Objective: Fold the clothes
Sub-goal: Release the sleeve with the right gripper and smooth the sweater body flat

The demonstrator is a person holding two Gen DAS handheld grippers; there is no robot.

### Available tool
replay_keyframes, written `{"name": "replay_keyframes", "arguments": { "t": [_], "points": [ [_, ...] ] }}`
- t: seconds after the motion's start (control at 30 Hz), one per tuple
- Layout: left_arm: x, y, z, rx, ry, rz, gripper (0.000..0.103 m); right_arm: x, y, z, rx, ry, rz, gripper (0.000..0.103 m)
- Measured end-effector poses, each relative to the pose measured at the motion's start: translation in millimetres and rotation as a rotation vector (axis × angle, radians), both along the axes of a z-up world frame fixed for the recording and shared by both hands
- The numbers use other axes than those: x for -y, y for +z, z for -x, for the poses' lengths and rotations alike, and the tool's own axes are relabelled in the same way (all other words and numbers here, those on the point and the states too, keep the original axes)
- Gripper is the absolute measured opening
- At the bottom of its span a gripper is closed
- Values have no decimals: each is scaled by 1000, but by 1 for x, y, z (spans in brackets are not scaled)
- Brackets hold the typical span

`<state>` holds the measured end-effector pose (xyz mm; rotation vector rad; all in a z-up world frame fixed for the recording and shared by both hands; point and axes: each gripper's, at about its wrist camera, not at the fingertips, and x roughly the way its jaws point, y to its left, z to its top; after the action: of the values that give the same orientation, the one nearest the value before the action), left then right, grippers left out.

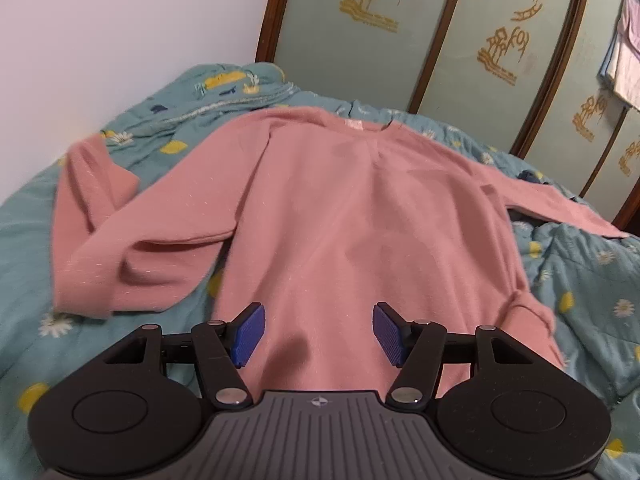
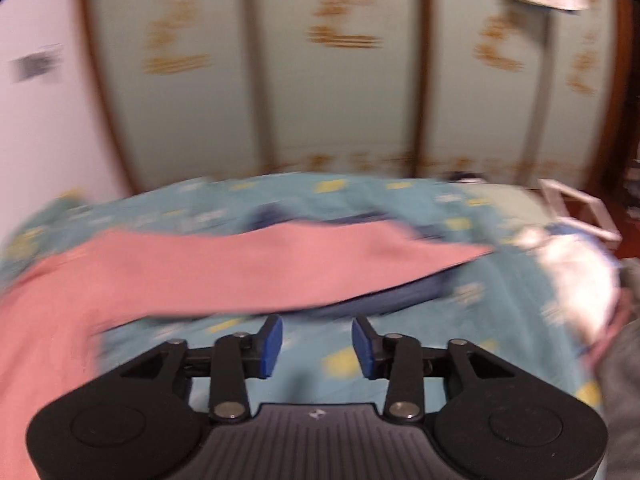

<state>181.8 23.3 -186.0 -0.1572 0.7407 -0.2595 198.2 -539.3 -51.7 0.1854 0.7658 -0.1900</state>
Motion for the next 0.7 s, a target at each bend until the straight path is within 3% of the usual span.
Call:
{"name": "replay_keyframes", "arguments": {
  "t": [0.1, 0.17, 0.27, 0.3, 0.47, 0.53, 0.63, 0.7],
  "points": [
    [-9, 6, 13, 8, 5, 4, 59, -79, -8, 18, -42, 183, -108, 40],
    [-17, 9, 22, 6, 22, 5, 59, -116, -20, 22, -85, 246, -181, 42],
    [-26, 14, 32, 20, 25, 9, 59, -179, -47, 27, -177, 351, -223, 42],
    [-28, 15, 35, 27, 24, 6, 59, -193, -52, 26, -188, 381, -193, 42],
    [-38, 20, 45, 41, 23, 39, 61, -289, -90, 33, -267, 593, 117, 42],
    [-41, 21, 47, 39, 30, 65, 61, -318, -107, 37, -297, 650, 305, 43],
    [-43, 21, 46, 38, 30, 89, 61, -351, -135, 40, -325, 686, 565, 43],
    [-43, 21, 46, 40, 29, 94, 61, -361, -150, 34, -341, 664, 664, 43]
  ]
}}
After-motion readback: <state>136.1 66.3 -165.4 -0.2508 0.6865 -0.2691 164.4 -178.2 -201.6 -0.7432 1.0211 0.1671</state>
